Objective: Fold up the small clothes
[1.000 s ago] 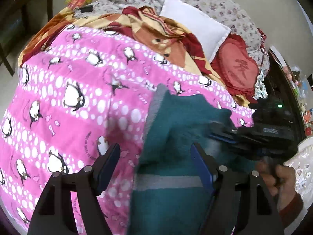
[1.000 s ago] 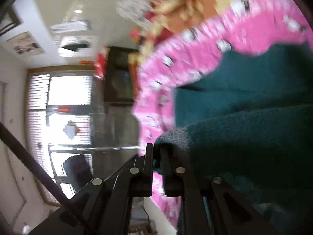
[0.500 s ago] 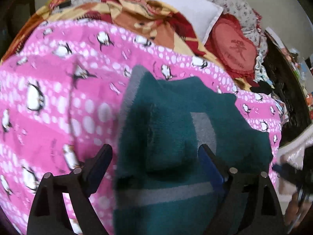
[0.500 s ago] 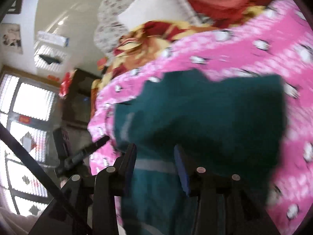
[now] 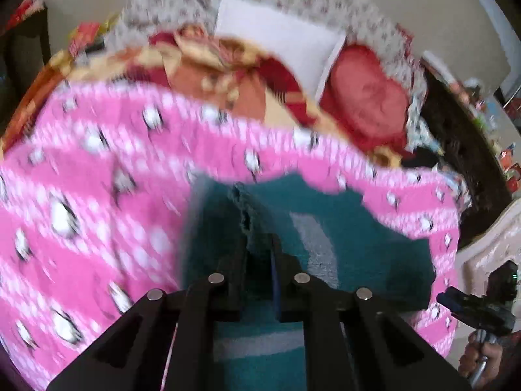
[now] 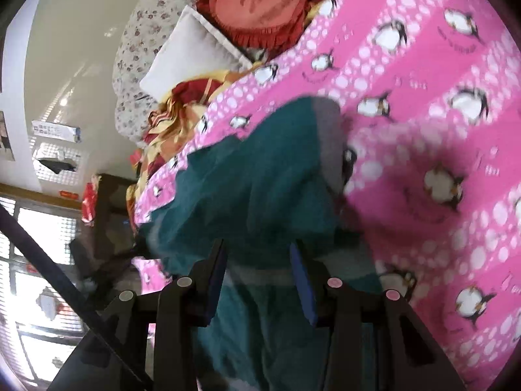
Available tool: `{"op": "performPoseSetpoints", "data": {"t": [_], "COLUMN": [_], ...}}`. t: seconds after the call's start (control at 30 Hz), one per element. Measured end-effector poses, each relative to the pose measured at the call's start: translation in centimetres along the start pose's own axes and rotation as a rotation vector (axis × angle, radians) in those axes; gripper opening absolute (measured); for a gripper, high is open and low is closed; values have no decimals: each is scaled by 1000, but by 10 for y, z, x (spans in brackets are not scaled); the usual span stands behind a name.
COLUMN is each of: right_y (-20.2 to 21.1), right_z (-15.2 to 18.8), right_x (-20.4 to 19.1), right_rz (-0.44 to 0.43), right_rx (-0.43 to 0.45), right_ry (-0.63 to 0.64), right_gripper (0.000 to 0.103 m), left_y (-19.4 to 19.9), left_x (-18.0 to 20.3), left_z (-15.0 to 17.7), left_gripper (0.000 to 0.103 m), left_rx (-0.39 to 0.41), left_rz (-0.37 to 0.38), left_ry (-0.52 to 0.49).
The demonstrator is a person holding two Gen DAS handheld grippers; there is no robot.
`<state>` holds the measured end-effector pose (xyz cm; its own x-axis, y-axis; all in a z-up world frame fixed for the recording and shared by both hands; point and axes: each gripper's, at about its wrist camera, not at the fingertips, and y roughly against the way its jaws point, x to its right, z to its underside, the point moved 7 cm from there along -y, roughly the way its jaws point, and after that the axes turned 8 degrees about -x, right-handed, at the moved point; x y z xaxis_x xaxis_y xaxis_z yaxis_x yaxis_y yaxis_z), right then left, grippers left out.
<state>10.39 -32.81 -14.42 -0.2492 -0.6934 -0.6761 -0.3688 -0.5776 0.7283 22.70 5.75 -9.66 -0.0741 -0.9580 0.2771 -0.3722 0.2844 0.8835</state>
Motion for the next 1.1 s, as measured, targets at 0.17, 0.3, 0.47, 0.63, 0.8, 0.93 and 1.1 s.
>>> {"op": "performPoseSetpoints", "data": {"t": [0.17, 0.3, 0.47, 0.63, 0.8, 0.93, 1.1], "right_y": [3, -17, -56, -43, -56, -61, -9], "right_z": [-37, -64, -89, -101, -113, -108, -76], "right_x": [5, 10, 22, 3, 26, 39, 9], "right_rz": [70, 119, 182, 250, 346, 350, 250], "right_rx": [87, 74, 9, 76, 74, 52, 62], "right_ry": [-13, -6, 12, 121, 105, 87, 119], "right_gripper": [56, 67, 62, 17, 16, 27, 33], "left_y": [-22, -36, -35, -29, -64, -63, -33], "left_x": [-46, -47, -35, -22, -21, -26, -33], "left_z": [0, 19, 23, 20, 30, 36, 35], "left_gripper": [10, 10, 10, 11, 11, 14, 19], "left_rx": [-70, -105, -111, -101, -151, -157, -130], "left_rz": [-61, -47, -55, -41, -132, -131, -136], "left_ry": [82, 87, 58, 10, -34, -9, 23]}}
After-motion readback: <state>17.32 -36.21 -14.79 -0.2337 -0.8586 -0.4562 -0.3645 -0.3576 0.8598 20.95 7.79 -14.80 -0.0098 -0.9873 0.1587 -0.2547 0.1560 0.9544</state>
